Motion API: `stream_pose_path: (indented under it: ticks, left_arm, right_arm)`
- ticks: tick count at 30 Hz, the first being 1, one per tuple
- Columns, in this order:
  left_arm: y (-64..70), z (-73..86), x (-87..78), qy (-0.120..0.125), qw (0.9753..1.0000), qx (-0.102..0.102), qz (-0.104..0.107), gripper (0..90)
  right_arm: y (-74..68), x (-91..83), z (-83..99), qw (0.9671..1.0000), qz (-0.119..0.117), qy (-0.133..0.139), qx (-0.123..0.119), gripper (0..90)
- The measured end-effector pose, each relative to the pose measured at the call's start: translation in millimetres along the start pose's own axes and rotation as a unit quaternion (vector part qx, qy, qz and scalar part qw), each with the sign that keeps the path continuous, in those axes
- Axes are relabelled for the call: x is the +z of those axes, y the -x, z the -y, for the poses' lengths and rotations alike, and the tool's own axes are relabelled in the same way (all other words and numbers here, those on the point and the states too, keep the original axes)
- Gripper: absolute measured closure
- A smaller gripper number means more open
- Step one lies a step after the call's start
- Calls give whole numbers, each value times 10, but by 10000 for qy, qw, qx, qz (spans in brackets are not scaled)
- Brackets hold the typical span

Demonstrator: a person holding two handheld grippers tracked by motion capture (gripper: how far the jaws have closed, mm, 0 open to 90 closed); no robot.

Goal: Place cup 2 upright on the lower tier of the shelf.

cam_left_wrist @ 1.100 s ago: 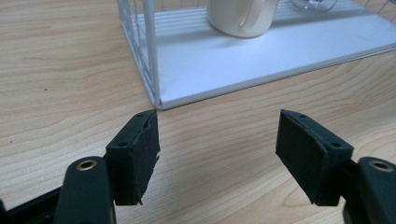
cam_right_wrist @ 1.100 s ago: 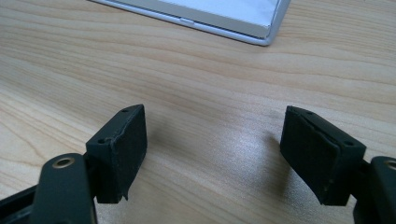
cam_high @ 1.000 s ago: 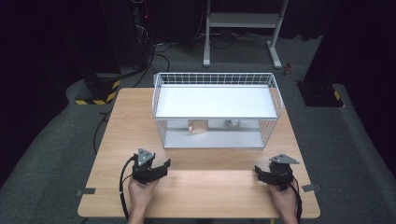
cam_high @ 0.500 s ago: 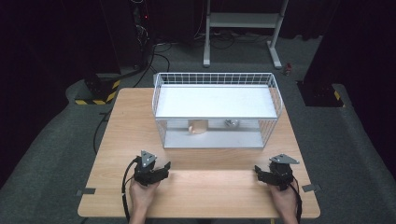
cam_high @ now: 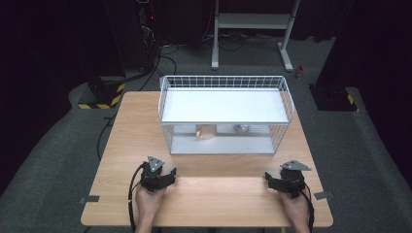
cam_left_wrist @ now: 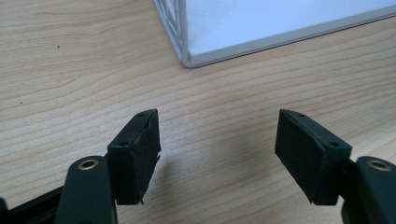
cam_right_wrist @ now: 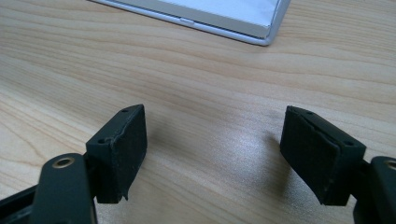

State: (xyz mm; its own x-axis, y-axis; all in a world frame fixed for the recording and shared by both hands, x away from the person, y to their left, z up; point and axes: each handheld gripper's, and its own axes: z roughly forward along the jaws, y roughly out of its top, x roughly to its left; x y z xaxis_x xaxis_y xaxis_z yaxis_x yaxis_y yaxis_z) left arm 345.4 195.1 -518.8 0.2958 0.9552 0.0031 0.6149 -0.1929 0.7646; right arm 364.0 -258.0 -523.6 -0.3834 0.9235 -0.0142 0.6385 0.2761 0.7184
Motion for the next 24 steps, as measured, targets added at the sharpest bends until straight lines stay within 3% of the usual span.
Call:
stream_pose_path:
  ticks: [8, 24]
  left_arm:
    - [-14, 25, 42, -126, 9999, -16, -96, 313]
    - [-29, 45, 91, -129, 9997, -100, -154, 277]
  right_arm:
    - [1, 1, 0, 10000, -1, 2, -7, 230]
    - [-1, 0, 0, 10000, -1, 1, 7, 230]
